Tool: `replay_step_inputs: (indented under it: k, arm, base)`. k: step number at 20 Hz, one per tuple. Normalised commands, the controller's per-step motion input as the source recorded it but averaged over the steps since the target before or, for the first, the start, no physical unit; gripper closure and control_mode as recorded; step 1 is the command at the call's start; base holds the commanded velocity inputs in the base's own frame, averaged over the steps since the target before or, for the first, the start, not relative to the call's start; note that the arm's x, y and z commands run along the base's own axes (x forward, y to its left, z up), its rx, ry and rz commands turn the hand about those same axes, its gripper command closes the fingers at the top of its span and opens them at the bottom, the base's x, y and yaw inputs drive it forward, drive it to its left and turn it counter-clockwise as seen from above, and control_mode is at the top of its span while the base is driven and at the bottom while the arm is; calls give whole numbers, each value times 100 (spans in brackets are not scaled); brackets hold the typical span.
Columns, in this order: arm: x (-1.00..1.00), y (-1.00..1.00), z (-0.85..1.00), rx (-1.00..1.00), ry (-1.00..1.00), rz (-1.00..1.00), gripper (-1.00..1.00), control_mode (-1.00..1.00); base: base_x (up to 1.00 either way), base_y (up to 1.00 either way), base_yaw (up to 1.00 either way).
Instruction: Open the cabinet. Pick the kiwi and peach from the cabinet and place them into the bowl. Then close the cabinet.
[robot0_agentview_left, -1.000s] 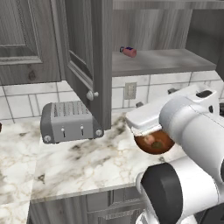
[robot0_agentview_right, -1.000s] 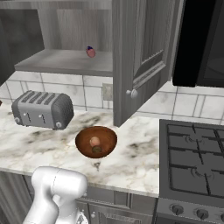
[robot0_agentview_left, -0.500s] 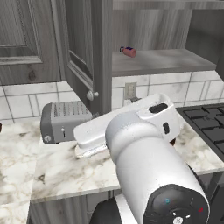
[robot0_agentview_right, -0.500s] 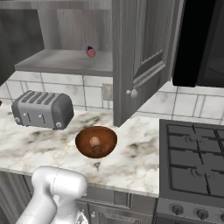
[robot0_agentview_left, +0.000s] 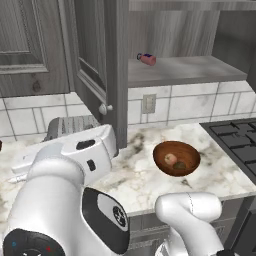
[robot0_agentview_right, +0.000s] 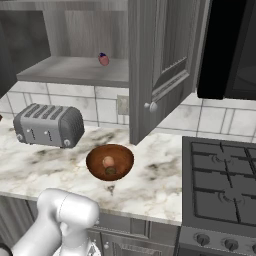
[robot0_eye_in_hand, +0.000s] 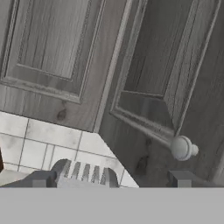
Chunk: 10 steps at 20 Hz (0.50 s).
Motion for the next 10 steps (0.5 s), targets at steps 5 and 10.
replay_step_inputs:
  k: [5,10]
  arm:
    - [84,13,-19,0,-2,-7,-100,-100]
    - [91,-70,0,9,0,-2,-100,-100]
  base:
    - [0,0,0]
    - [0,0,0]
